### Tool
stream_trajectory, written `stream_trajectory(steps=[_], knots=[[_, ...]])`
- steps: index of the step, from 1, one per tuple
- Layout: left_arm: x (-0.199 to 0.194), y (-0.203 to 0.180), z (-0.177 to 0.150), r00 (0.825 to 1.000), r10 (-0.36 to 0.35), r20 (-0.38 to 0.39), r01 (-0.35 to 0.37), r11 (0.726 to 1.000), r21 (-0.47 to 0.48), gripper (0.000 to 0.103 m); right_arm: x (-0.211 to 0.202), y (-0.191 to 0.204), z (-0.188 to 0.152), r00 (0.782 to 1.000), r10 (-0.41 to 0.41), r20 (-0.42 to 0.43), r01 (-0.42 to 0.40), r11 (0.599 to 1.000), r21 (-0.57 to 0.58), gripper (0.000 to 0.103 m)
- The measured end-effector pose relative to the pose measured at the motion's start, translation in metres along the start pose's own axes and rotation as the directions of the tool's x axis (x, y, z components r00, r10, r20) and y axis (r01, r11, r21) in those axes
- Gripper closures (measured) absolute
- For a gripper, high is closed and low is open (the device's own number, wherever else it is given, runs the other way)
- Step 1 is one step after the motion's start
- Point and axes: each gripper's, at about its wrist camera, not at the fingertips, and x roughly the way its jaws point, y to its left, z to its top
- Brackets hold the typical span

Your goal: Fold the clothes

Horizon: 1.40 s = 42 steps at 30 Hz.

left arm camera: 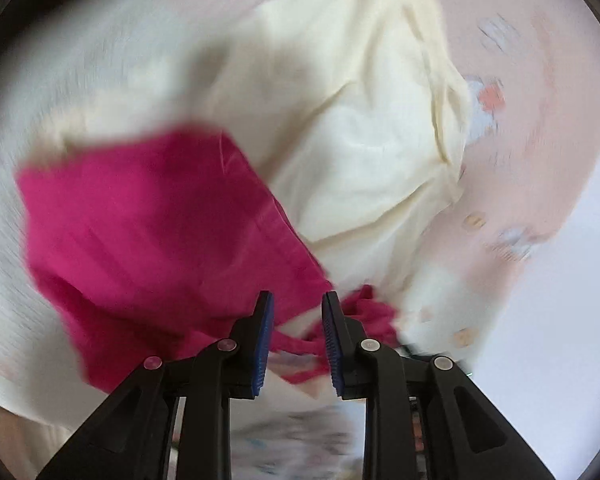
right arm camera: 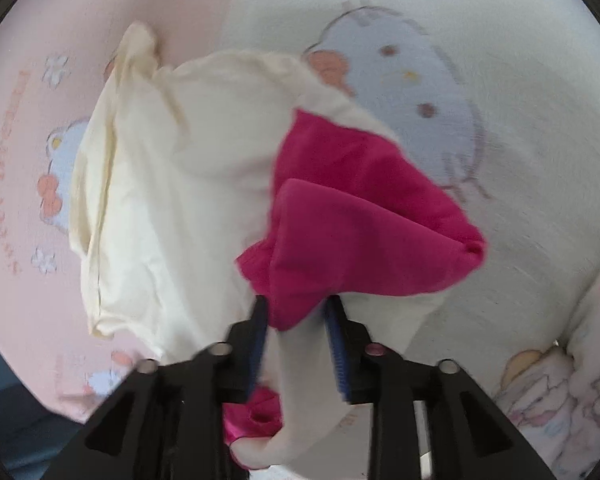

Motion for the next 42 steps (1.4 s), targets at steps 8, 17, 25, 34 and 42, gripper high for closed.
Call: stream_trajectory(steps=[8, 17, 25, 34, 42], knots=[[-0.012, -0.076, -0.062, 0.869, 0.385, 0.311, -0.495, 0.696, 0.520, 0.042, 0.003, 0.020, -0.002, 0.995, -0.088, -0.042, 0.068, 0.937, -0.343, 0.044], [-0.003, -0.067, -0.124, 0.719, 0.532, 0.447, -0.621, 0.203, 0.757, 0.042, -0.032, 0.041, -0.031, 0.985, -0.169, 0.039, 0.147, 0.690, -0.709, 0.037], [0.011, -0.048, -0.202, 0.594, 0.393, 0.702, -0.673, -0.236, 0.701, 0.042, -0.063, 0.054, -0.084, 0.949, -0.182, 0.258, 0.290, 0.181, -0.940, 0.036], [0.034, 0.006, -0.257, 0.401, 0.226, 0.888, -0.736, -0.497, 0.459, 0.042, -0.052, -0.014, -0.179, 0.808, -0.087, 0.583, 0.460, -0.526, -0.716, 0.036], [0.053, 0.028, -0.276, 0.335, 0.221, 0.916, -0.745, -0.533, 0.401, 0.042, -0.022, -0.075, -0.195, 0.705, -0.010, 0.709, 0.448, -0.769, -0.457, 0.036]])
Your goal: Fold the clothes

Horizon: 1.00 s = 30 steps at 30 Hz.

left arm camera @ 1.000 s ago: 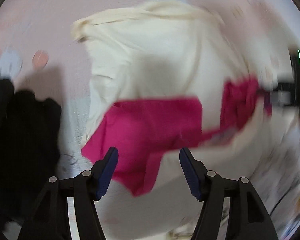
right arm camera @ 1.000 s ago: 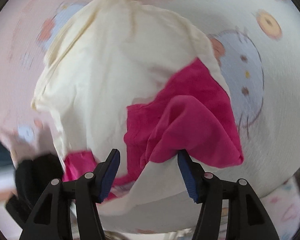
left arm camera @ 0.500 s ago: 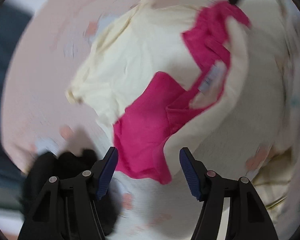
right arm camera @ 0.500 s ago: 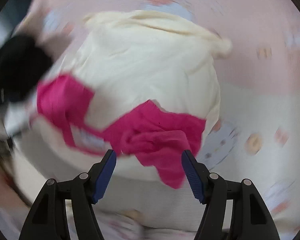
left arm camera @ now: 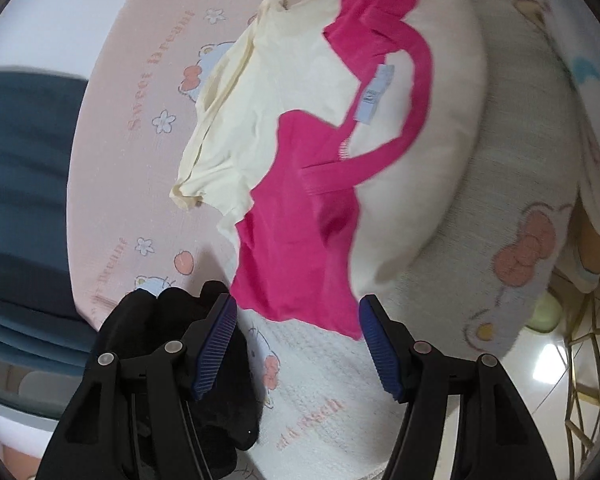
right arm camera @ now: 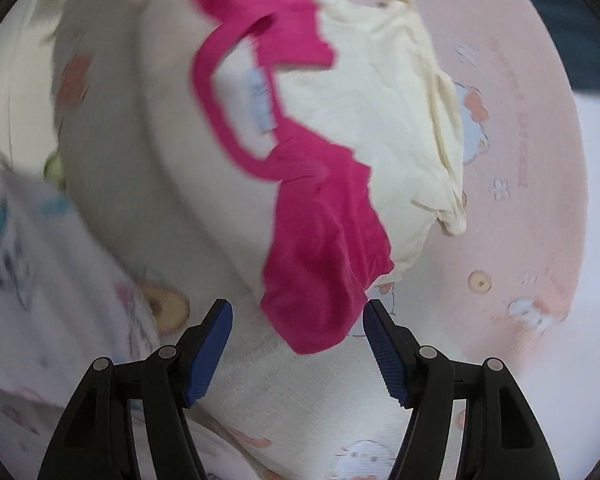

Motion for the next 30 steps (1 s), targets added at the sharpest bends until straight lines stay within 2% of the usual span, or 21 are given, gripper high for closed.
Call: stream_trajectory(steps=[1, 3, 5, 7, 10, 12, 13, 16, 19, 25, 28, 30], knots=[[-0.002, -0.005, 0.000, 1.000, 0.009, 0.007, -0.009, 1.000, 0.014, 0.042, 0.002, 0.004, -0.002, 1.000, -0.016, -0.003, 0.016, 1.000, -0.016, 0.036], [-0.007, -0.019, -0.002, 0.996, 0.068, 0.055, -0.073, 0.993, 0.090, 0.042, 0.008, 0.010, -0.007, 1.000, -0.029, -0.010, 0.029, 0.999, -0.044, 0.034], [-0.009, -0.034, -0.004, 0.985, 0.130, 0.110, -0.147, 0.975, 0.165, 0.042, 0.014, 0.015, -0.012, 0.999, -0.039, -0.010, 0.038, 0.997, -0.063, 0.033], [-0.010, -0.045, -0.007, 0.974, 0.150, 0.167, -0.187, 0.954, 0.235, 0.042, 0.023, 0.021, -0.017, 0.999, -0.051, -0.005, 0.050, 0.995, -0.088, 0.032], [-0.007, -0.060, -0.013, 0.946, 0.204, 0.252, -0.283, 0.899, 0.334, 0.042, 0.034, 0.032, -0.021, 0.992, -0.128, 0.006, 0.127, 0.978, -0.168, 0.032], [-0.006, -0.067, -0.017, 0.925, 0.222, 0.307, -0.332, 0.865, 0.377, 0.041, 0.037, 0.044, -0.023, 0.979, -0.199, 0.047, 0.205, 0.942, -0.265, 0.032], [-0.006, -0.069, -0.018, 0.923, 0.214, 0.318, -0.334, 0.857, 0.392, 0.041, 0.036, 0.049, -0.022, 0.975, -0.211, 0.074, 0.223, 0.925, -0.307, 0.032], [0.000, -0.072, -0.014, 0.935, 0.189, 0.301, -0.306, 0.859, 0.410, 0.041, 0.036, 0.062, -0.020, 0.964, -0.223, 0.148, 0.264, 0.875, -0.406, 0.025], [0.009, -0.072, -0.009, 0.950, 0.182, 0.253, -0.275, 0.871, 0.408, 0.041, 0.042, 0.070, -0.016, 0.957, -0.223, 0.185, 0.285, 0.839, -0.464, 0.025], [0.027, -0.073, -0.005, 0.967, 0.181, 0.181, -0.241, 0.878, 0.413, 0.041, 0.057, 0.056, -0.005, 0.962, -0.210, 0.177, 0.268, 0.855, -0.444, 0.025], [0.034, -0.075, -0.005, 0.980, 0.128, 0.156, -0.184, 0.882, 0.434, 0.041, 0.067, 0.053, -0.001, 0.960, -0.224, 0.169, 0.277, 0.852, -0.444, 0.025], [0.039, -0.077, -0.005, 0.984, 0.097, 0.148, -0.155, 0.879, 0.452, 0.041, 0.075, 0.050, 0.002, 0.966, -0.208, 0.153, 0.255, 0.862, -0.439, 0.025]])
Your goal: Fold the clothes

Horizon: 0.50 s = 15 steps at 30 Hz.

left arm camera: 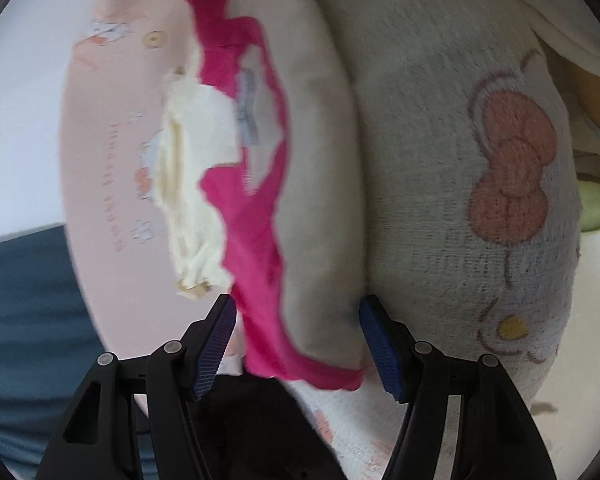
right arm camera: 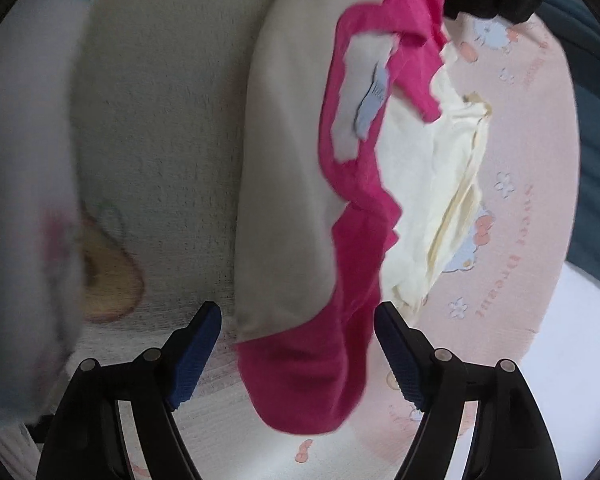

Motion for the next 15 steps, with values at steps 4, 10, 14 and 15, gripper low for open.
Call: stream_trajectory(steps=[4, 10, 14, 15], knots=[[0.004, 0.000, -0.003, 0.999, -0.014, 0.047, 0.013, 1.000, 0.017, 0.041, 0.006, -0.009, -0.003, 0.999, 0.044, 0.029, -0.046, 0.998, 0.039, 0.025], [0.001, 0.009, -0.012, 0.987, -0.138, 0.087, 0.143, 0.988, -0.051, 0.063, 0.012, -0.022, -0.009, 0.980, 0.184, 0.081, -0.192, 0.976, 0.101, 0.053], [0.004, 0.019, -0.015, 0.966, -0.235, 0.111, 0.245, 0.965, -0.095, 0.068, 0.018, -0.035, -0.014, 0.940, 0.316, 0.125, -0.334, 0.927, 0.172, 0.076], [0.007, 0.025, -0.016, 0.955, -0.271, 0.118, 0.285, 0.950, -0.127, 0.068, 0.021, -0.041, -0.017, 0.921, 0.361, 0.144, -0.384, 0.901, 0.202, 0.079]])
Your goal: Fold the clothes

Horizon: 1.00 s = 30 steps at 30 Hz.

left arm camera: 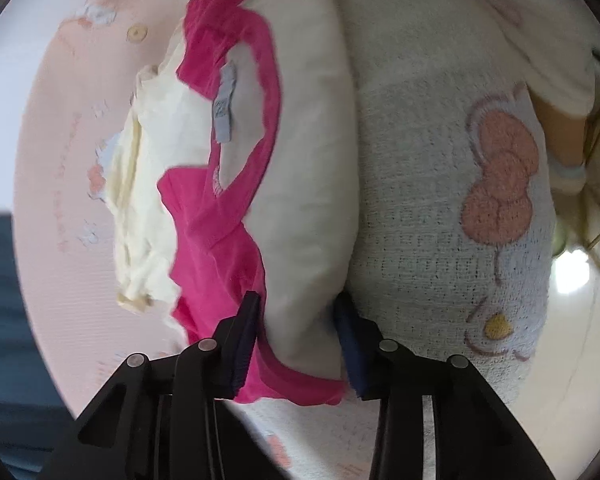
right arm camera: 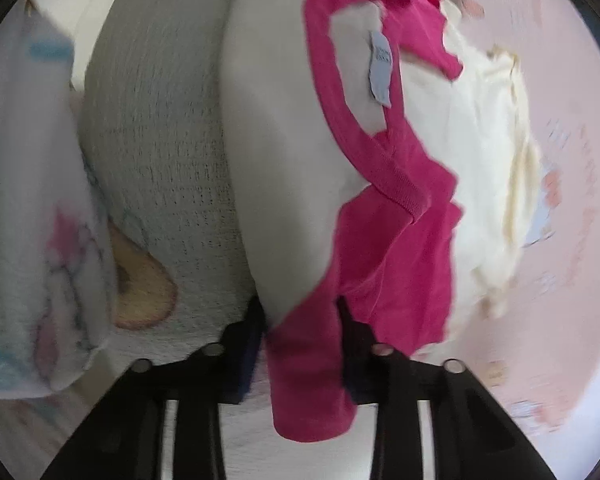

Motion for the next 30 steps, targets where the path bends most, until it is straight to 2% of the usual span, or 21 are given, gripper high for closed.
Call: stream_trajectory(steps=[1, 3, 4, 6, 7, 8, 10, 12, 16, 18, 19, 20, 25, 26, 28, 30], knots=[[0.001, 0.006, 0.000, 0.999, -0.038, 0.003, 0.038, 0.999, -0.036, 0.068, 0.001, -0.012, -0.002, 0.998, 0.064, 0.016, -0.065, 0.996, 0.063, 0.079], [0.005, 0.023, -0.001, 0.992, -0.130, 0.004, 0.129, 0.983, -0.128, 0.068, 0.006, -0.037, -0.007, 0.981, 0.187, 0.059, -0.196, 0.958, 0.210, 0.079], [0.008, 0.033, -0.002, 0.982, -0.189, 0.005, 0.187, 0.965, -0.185, 0.068, 0.009, -0.048, -0.010, 0.968, 0.238, 0.083, -0.252, 0.928, 0.275, 0.079], [0.017, 0.055, -0.005, 0.950, -0.312, 0.012, 0.300, 0.902, -0.312, 0.068, 0.014, -0.068, -0.015, 0.936, 0.325, 0.136, -0.352, 0.851, 0.390, 0.079], [0.021, 0.065, -0.007, 0.931, -0.364, 0.018, 0.343, 0.860, -0.377, 0.068, 0.016, -0.074, -0.017, 0.925, 0.347, 0.155, -0.380, 0.820, 0.427, 0.080], [0.027, 0.075, -0.010, 0.905, -0.424, 0.033, 0.392, 0.801, -0.452, 0.069, 0.017, -0.081, -0.020, 0.911, 0.371, 0.179, -0.410, 0.782, 0.469, 0.082], [0.039, 0.092, -0.017, 0.850, -0.522, 0.069, 0.460, 0.674, -0.578, 0.073, 0.021, -0.094, -0.028, 0.873, 0.418, 0.249, -0.482, 0.669, 0.566, 0.085], [0.048, 0.105, -0.025, 0.800, -0.590, 0.113, 0.500, 0.551, -0.668, 0.075, 0.025, -0.107, -0.037, 0.835, 0.449, 0.319, -0.539, 0.547, 0.641, 0.089], [0.062, 0.127, -0.039, 0.710, -0.675, 0.202, 0.539, 0.335, -0.773, 0.080, 0.024, -0.124, -0.049, 0.791, 0.450, 0.414, -0.587, 0.369, 0.721, 0.091], [0.071, 0.136, -0.049, 0.663, -0.704, 0.253, 0.545, 0.223, -0.808, 0.080, 0.022, -0.129, -0.052, 0.781, 0.445, 0.438, -0.596, 0.322, 0.736, 0.091], [0.075, 0.142, -0.056, 0.637, -0.713, 0.291, 0.546, 0.151, -0.824, 0.080, 0.018, -0.128, -0.055, 0.777, 0.440, 0.450, -0.600, 0.302, 0.740, 0.091], [0.079, 0.145, -0.060, 0.620, -0.719, 0.313, 0.543, 0.106, -0.833, 0.080, 0.015, -0.128, -0.058, 0.773, 0.436, 0.462, -0.604, 0.282, 0.746, 0.091], [0.095, 0.157, -0.075, 0.533, -0.747, 0.397, 0.508, -0.093, -0.856, 0.080, 0.001, -0.141, -0.065, 0.751, 0.428, 0.503, -0.612, 0.164, 0.773, 0.091], [0.097, 0.160, -0.077, 0.522, -0.747, 0.411, 0.498, -0.124, -0.858, 0.080, -0.001, -0.140, -0.072, 0.747, 0.436, 0.501, -0.607, 0.140, 0.783, 0.091], [0.100, 0.167, -0.080, 0.515, -0.740, 0.433, 0.493, -0.158, -0.856, 0.080, -0.004, -0.140, -0.083, 0.740, 0.450, 0.501, -0.596, 0.093, 0.797, 0.091], [0.103, 0.174, -0.082, 0.517, -0.734, 0.440, 0.498, -0.160, -0.852, 0.080, -0.004, -0.158, -0.080, 0.734, 0.448, 0.510, -0.596, 0.066, 0.800, 0.091]])
